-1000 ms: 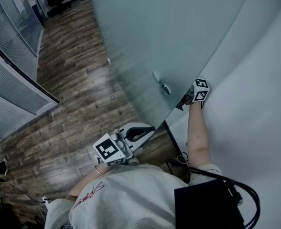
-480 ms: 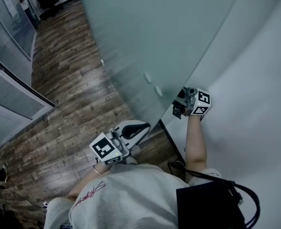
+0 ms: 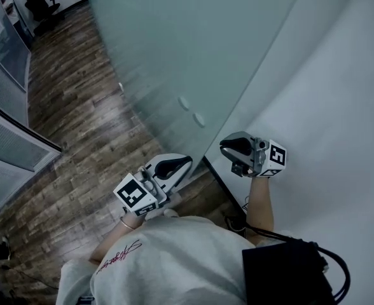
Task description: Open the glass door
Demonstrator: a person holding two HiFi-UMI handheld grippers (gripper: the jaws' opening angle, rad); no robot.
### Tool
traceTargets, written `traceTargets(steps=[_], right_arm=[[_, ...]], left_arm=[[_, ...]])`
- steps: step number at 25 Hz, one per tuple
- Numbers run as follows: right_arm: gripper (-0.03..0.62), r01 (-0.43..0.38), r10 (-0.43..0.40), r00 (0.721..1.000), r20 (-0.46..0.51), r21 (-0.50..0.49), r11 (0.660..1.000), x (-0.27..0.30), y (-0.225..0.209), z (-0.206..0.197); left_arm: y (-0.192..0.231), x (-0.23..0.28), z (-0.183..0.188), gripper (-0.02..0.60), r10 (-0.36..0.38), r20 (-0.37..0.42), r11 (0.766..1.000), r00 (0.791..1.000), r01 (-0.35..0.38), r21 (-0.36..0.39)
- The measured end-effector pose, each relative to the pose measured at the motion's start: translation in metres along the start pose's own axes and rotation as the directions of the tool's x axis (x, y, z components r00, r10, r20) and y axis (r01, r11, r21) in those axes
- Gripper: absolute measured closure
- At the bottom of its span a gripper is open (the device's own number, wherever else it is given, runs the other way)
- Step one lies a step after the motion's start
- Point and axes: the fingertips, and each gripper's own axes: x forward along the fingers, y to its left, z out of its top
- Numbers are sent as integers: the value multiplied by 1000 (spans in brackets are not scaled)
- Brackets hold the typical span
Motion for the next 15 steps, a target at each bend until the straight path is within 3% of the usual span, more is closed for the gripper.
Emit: traceTargets(steps=[7,15], right_arm=[[554,24,-29,996,-88,-54,998,19,36,-15],[572,18,-26,994,-104,-79,997,32,50,-22]], left_arm=[[1,-5,6,563,-31,11,999,999,31,15],[0,-4,6,563,-35,14,999,999,35,29]])
